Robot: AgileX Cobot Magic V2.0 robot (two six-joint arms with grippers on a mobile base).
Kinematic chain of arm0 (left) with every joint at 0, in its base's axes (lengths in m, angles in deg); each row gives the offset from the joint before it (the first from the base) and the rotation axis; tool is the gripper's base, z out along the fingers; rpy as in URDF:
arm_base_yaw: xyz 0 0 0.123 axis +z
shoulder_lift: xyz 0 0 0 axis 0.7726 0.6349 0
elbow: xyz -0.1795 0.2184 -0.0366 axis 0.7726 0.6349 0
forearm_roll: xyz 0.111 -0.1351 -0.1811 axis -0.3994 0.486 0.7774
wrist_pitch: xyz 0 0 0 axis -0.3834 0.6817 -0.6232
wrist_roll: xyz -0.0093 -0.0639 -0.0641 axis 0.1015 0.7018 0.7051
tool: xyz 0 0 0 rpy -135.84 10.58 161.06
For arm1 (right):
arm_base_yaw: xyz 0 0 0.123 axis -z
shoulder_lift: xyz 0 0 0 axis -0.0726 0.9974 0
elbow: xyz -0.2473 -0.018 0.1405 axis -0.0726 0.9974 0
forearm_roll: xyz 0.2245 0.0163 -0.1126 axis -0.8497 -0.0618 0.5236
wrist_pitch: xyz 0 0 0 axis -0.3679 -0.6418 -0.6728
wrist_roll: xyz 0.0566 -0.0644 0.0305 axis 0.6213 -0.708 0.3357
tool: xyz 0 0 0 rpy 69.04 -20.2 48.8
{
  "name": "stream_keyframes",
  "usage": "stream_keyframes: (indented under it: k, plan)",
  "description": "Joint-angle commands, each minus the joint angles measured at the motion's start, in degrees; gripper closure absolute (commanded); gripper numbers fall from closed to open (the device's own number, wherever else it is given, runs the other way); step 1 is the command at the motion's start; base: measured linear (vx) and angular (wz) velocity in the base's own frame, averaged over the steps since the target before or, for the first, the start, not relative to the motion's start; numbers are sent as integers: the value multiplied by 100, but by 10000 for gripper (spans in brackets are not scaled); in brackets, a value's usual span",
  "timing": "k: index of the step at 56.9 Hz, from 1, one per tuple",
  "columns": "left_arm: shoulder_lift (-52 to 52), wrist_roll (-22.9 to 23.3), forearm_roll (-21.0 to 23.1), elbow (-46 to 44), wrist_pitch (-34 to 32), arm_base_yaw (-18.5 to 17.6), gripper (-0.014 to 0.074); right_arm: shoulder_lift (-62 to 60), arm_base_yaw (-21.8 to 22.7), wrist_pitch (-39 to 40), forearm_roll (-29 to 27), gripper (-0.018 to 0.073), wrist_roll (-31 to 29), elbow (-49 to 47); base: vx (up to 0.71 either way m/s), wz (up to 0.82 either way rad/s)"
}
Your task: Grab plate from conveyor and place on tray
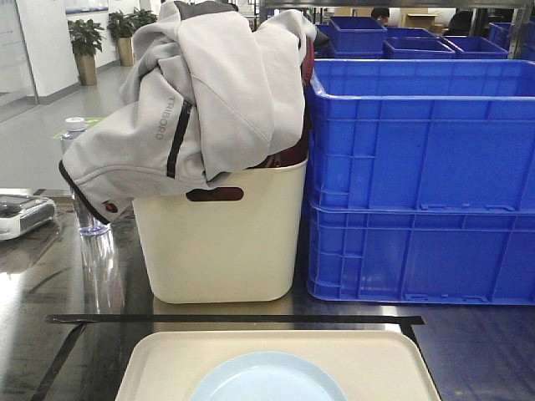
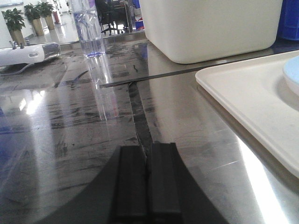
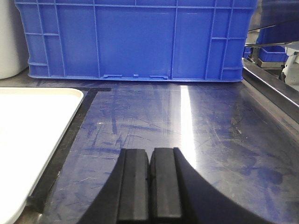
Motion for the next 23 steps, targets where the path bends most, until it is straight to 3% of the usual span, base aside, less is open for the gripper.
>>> stream_keyframes:
  k: [1,23]
  plan:
    - [-101,45,-2,137,-463,9,594,-65,30,448,82,568,-61,97,0,0]
    - [-101,45,-2,137,-463,9,594,-60,30,449,82,568,-56,97,0,0]
